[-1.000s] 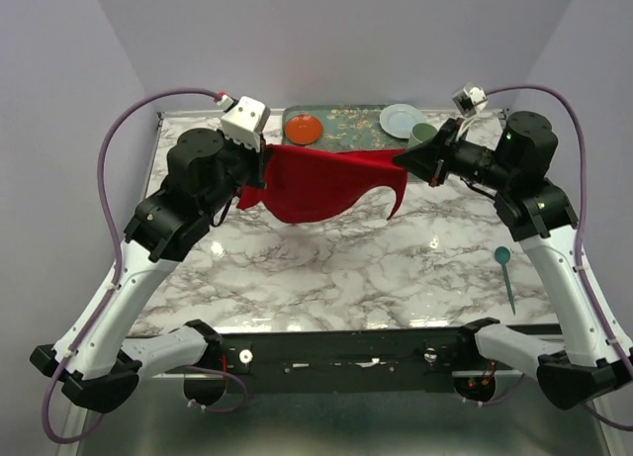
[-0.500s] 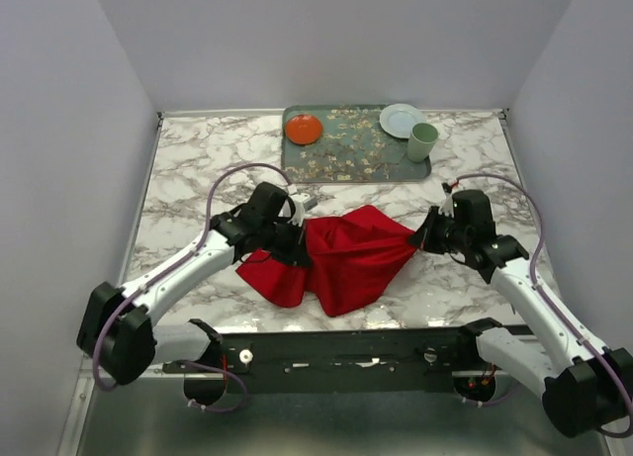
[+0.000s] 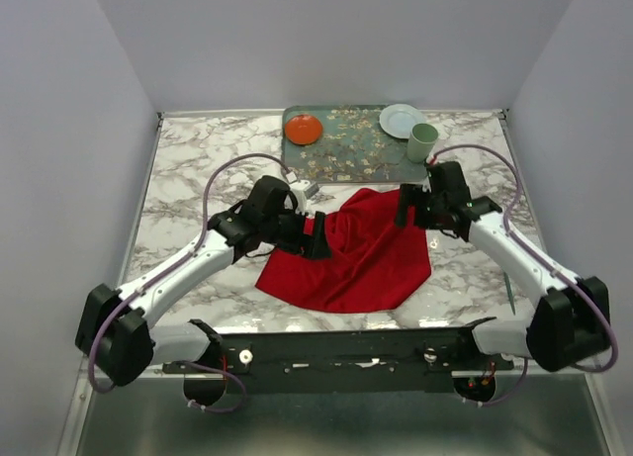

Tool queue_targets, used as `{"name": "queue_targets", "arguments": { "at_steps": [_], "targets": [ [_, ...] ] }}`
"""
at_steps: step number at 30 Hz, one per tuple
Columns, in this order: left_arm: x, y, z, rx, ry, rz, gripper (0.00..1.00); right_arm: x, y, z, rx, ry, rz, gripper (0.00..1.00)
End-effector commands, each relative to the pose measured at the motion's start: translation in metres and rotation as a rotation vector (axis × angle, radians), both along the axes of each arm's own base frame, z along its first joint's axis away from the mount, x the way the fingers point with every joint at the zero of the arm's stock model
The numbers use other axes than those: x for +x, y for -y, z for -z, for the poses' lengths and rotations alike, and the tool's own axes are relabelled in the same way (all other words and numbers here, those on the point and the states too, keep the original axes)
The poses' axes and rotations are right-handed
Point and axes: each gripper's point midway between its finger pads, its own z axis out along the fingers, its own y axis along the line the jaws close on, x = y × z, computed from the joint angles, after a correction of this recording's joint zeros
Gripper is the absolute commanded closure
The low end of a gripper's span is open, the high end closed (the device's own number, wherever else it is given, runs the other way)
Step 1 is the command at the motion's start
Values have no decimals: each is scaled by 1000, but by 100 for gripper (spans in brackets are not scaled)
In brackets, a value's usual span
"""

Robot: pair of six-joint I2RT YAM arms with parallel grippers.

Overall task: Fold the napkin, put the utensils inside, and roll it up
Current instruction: Flatten the napkin out

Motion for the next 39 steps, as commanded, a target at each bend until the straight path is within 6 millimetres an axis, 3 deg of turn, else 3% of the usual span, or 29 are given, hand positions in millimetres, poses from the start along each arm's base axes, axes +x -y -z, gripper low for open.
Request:
{"name": "queue_targets", "arguments": {
  "at_steps": [1,4,6,7,8,9,11,16,17,19,22,25,26,29,35,38,39],
  "targets": [
    [31,-18,-19,48,131,-151,4,-80,4,27,76,-95,6,0],
    [45,-17,11,119,58,-198,4,-102,15,51,117,-155,171,0],
    [61,-30,24,203,51,-323,1,-108,27,57,134,-168,329,1],
    [64,-37,27,230,58,-371,1,-120,43,67,75,-200,414,3],
    [73,-51,28,269,96,-453,1,-124,44,72,93,-226,470,9],
    [69,-60,34,282,82,-506,1,-129,42,77,106,-252,476,12],
    [69,-72,24,268,128,-573,1,-134,33,85,149,-296,485,21],
    [54,-115,26,336,136,-733,1,-133,30,97,186,-310,544,28],
    [51,-118,27,333,131,-745,1,-132,29,98,202,-311,554,40],
    [46,-121,28,303,129,-755,1,-134,25,105,225,-318,556,47],
    [42,-126,31,293,122,-766,1,-136,22,112,248,-319,544,49],
    [43,-130,32,299,105,-784,1,-136,22,112,244,-315,537,65],
    [45,-132,33,303,102,-799,1,-135,22,110,243,-307,517,79],
    [48,-135,32,304,96,-813,1,-130,13,87,269,-258,402,99],
    [54,-139,28,309,116,-801,1,-133,-31,29,391,-203,18,99],
    [57,-134,26,297,110,-778,1,-111,-68,12,530,-226,-104,91],
    [57,-133,25,289,108,-776,1,-93,-77,-7,553,-200,-122,89]
  ]
}}
